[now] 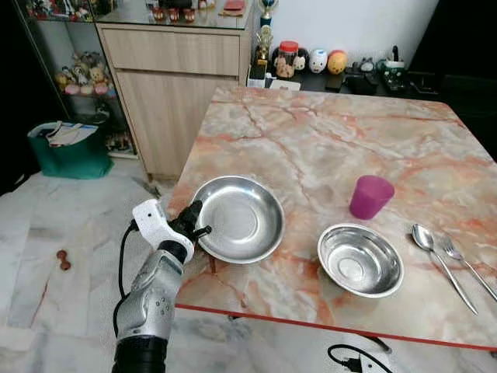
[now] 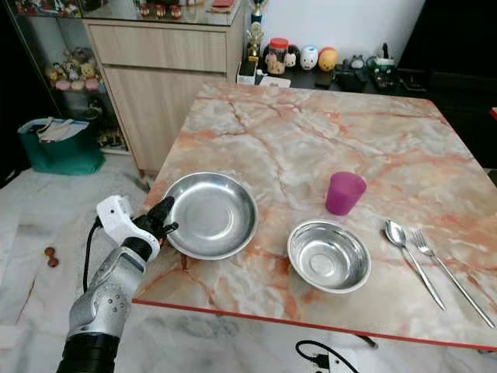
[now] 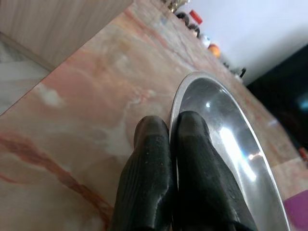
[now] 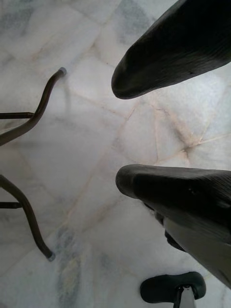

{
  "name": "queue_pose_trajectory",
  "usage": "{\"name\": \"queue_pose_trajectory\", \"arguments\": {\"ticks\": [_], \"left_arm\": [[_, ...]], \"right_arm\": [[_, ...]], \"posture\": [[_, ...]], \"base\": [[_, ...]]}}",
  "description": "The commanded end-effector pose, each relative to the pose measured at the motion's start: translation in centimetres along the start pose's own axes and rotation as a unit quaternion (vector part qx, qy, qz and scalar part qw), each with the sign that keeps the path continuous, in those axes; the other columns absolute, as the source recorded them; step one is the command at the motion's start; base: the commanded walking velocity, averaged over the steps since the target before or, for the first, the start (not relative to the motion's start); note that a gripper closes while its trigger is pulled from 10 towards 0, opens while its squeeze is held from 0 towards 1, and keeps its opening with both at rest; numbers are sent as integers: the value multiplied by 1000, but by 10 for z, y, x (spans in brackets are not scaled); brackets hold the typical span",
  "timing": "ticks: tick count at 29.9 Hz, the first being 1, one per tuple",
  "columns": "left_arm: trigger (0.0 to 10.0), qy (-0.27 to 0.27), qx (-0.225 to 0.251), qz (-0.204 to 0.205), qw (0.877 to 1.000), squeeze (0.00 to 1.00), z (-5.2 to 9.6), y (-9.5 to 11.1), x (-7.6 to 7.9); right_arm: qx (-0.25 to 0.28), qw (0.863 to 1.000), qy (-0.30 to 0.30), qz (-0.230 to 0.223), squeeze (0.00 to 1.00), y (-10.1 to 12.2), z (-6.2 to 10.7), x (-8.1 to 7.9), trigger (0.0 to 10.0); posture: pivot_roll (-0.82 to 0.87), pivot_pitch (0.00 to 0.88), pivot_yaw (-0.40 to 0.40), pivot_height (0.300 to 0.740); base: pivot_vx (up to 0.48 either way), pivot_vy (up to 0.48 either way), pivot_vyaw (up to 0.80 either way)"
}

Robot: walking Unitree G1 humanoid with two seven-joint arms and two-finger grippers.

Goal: Setting the table

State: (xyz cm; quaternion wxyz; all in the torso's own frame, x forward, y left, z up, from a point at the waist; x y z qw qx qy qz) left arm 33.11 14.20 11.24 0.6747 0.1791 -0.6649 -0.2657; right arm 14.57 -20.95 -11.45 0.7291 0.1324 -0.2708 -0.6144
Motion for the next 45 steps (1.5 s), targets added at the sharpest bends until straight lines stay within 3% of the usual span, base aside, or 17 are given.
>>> {"name": "queue_pose_trajectory", "arguments": {"ticks": [1,5,13,22,30,38,45], "left_arm": [[10000,-16,13,10,1000,0,0,8,9],[10000,-33,30,49,998,0,1,17,17],[10000,-57,51,34,996,0,11,32,31],[10000,-58,71,30,995,0,17,41,33],[10000,-69,75,39,994,0,15,41,40],[10000,-110,70,33,991,0,12,40,59],[10000,-118,72,33,990,0,10,40,64]], "right_arm": [[-4,1000,-6,-9,0,-2,0,2,10000],[-4,1000,-8,-14,0,-2,1,3,10000],[-5,1000,-13,-22,0,-4,1,4,10000],[-6,999,-17,-29,0,-4,1,5,10000],[-5,999,-18,-34,0,-4,1,5,10000],[-6,999,-16,-28,0,-5,1,7,10000],[-7,999,-18,-27,0,-5,1,8,10000]], "posture": [[139,0,-94,731],[138,0,-96,731],[135,0,-97,731],[136,0,-100,731],[135,0,-102,731],[133,0,-111,731],[124,0,-108,731]], "base": [[0,0,0],[0,0,0],[0,0,0],[0,0,0],[0,-343,0],[0,-386,0],[0,-386,0]]}}
Point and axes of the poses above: a point about 5 cm out from each wrist's last joint towards the gripper, its own z axis pointing back from the gripper into the wrist, its own y axis along the axis of the wrist's last joint, x = y × z, the point moved 2 cm from there along -z, pointing out of the wrist towards the gripper, and after that the axes turned 15 degrees about z, right-handed, at the moved point
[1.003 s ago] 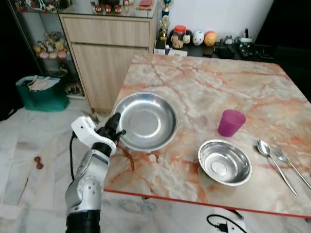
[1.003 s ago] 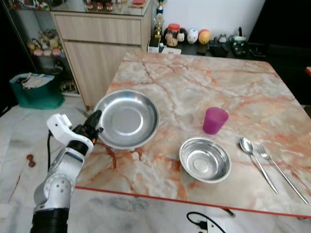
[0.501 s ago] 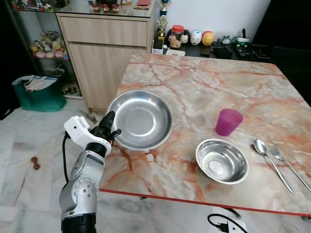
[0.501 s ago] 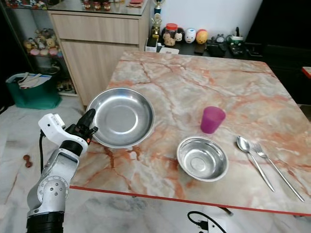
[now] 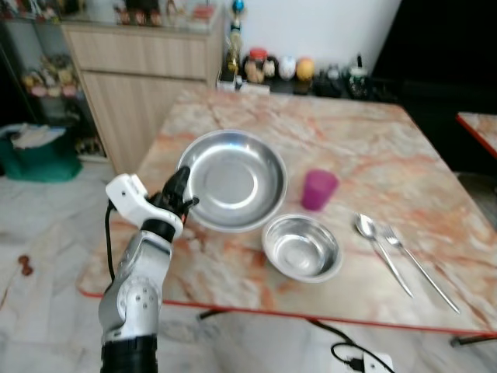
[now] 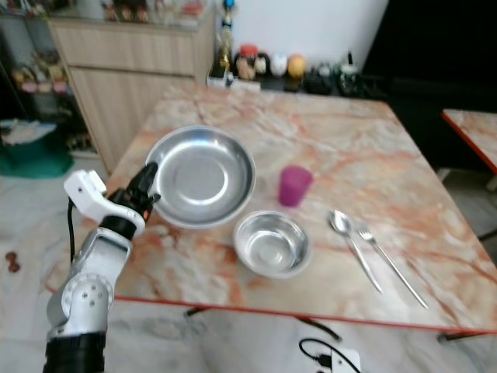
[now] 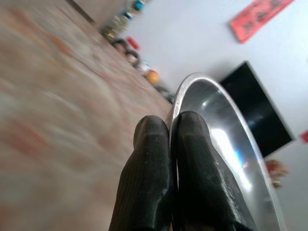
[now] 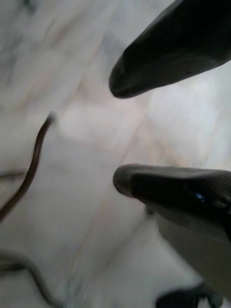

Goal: Setting the table

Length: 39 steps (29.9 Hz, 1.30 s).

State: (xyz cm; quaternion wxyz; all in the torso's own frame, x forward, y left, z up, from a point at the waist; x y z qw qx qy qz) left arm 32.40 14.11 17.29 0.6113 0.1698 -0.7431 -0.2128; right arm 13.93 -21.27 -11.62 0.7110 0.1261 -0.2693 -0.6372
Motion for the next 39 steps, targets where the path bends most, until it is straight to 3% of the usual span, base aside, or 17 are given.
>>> {"name": "queue_pose_trajectory", "arguments": {"ticks": [1,15,39], "left_arm": [[10000,-34,11,-6,999,0,-4,6,16],[10000,-57,9,-7,998,0,-7,7,27],[10000,-73,-24,-26,997,0,-6,-10,33]], "right_arm": [[2,1000,-7,-1,0,2,-1,5,10000],[3,1000,-5,0,0,2,-1,4,10000],[3,1000,-6,0,0,4,-1,2,10000]], "posture": [[124,0,-108,731],[132,0,-105,731],[121,0,-93,731]], "base": [[0,-386,0],[0,-386,0],[0,-386,0]]}}
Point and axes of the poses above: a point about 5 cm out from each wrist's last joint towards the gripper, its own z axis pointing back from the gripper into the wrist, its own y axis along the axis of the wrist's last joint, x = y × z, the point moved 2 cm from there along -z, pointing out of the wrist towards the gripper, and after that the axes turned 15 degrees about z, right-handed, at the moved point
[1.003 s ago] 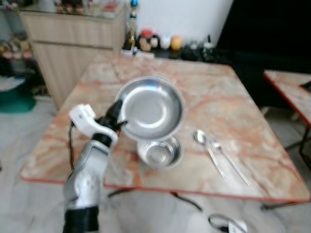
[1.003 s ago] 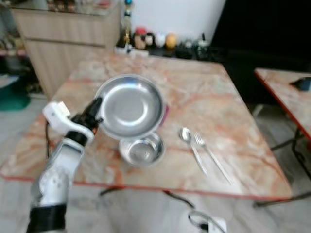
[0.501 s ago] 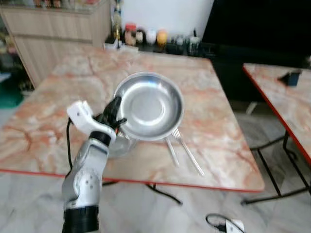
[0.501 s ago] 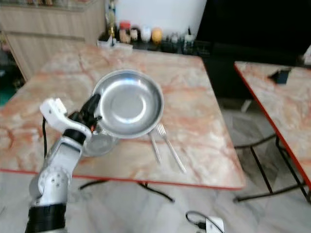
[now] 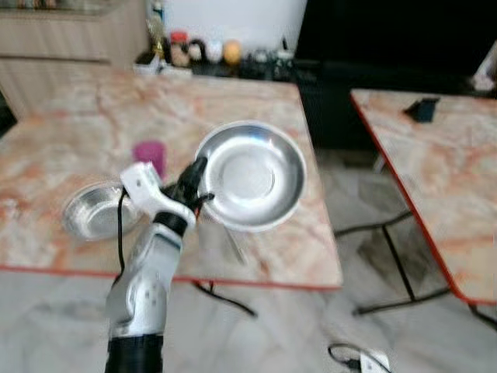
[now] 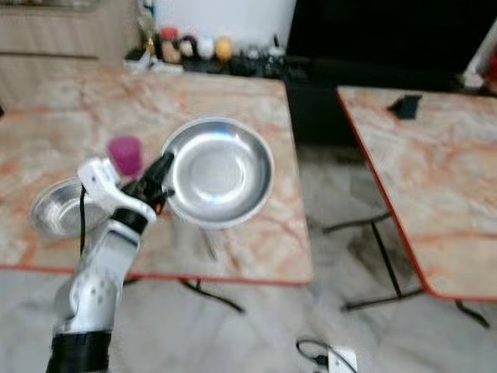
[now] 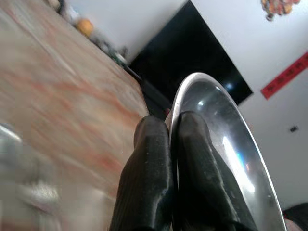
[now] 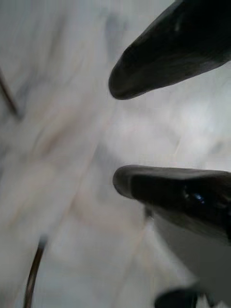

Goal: Setting the table

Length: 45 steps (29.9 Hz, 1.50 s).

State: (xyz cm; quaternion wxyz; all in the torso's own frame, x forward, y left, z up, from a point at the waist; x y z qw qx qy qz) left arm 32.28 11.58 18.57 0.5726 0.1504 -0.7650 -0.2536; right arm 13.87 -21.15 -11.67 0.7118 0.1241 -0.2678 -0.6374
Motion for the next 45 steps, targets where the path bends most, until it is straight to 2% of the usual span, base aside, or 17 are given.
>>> {"name": "queue_pose_trajectory", "arguments": {"ticks": [1,12,16,45], "left_arm": [[10000,-18,5,-16,1000,0,-3,5,8],[10000,-17,-3,-20,1000,0,-3,1,7],[10000,-18,-5,-19,1000,0,-2,-1,7],[10000,-16,-17,-33,999,0,-1,-4,4]], "right_arm": [[5,1000,-6,-1,0,4,-1,4,10000],[6,1000,-5,4,0,5,-1,3,10000],[8,1000,-3,7,0,6,-1,3,10000],[8,1000,-6,-4,0,5,-1,2,10000]], "posture": [[120,0,-92,731],[108,0,-86,731],[103,0,-83,731],[100,0,-81,731]], "base": [[0,-382,0],[0,-383,0],[0,-386,800],[0,-383,0]]}}
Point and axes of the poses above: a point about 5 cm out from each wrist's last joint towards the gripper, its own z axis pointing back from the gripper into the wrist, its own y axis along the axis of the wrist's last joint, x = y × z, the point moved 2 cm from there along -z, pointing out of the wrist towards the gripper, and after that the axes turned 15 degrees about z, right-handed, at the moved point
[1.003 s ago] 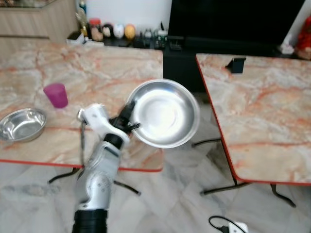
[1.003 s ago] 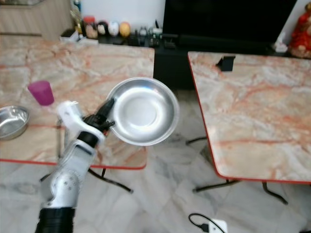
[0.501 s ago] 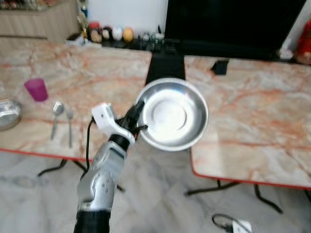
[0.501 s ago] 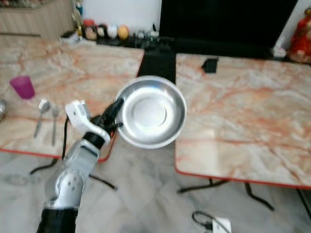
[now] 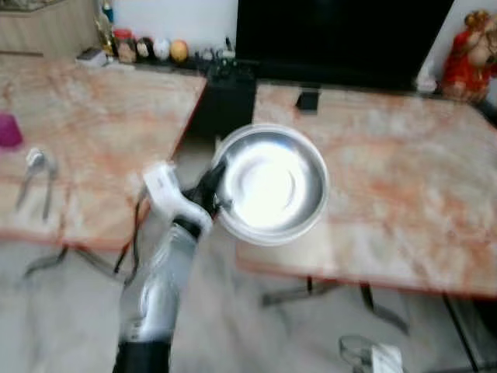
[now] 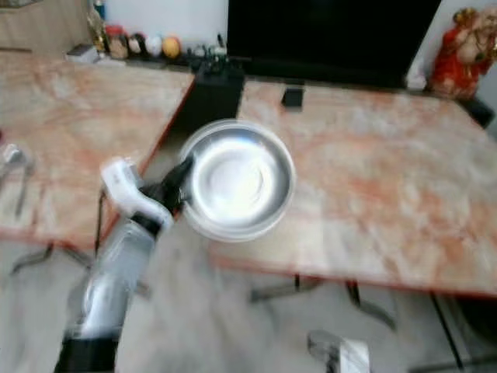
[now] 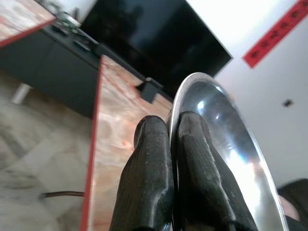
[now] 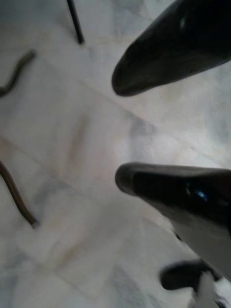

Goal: Setting the table

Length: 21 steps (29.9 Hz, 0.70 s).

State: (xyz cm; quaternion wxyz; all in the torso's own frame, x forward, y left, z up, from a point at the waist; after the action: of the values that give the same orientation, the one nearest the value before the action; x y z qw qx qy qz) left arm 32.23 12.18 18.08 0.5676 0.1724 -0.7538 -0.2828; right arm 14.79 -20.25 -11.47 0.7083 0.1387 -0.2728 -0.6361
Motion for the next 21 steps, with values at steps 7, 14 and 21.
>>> {"name": "queue_pose_trajectory", "arguments": {"ticks": [7,14,21], "left_arm": [[10000,-20,-6,3,1000,0,-3,-6,11],[10000,-20,-9,0,1000,0,-2,-7,10],[10000,-24,-17,-4,1000,0,-3,-10,11]], "right_arm": [[-7,1000,-11,3,0,-6,1,10,10000],[-9,1000,-12,4,0,-7,1,10,10000],[-9,1000,-12,4,0,-7,2,10,10000]], "posture": [[94,0,-81,731],[92,0,-80,731],[93,0,-80,731]], "base": [[0,-385,0],[0,-382,0],[0,-382,0]]}}
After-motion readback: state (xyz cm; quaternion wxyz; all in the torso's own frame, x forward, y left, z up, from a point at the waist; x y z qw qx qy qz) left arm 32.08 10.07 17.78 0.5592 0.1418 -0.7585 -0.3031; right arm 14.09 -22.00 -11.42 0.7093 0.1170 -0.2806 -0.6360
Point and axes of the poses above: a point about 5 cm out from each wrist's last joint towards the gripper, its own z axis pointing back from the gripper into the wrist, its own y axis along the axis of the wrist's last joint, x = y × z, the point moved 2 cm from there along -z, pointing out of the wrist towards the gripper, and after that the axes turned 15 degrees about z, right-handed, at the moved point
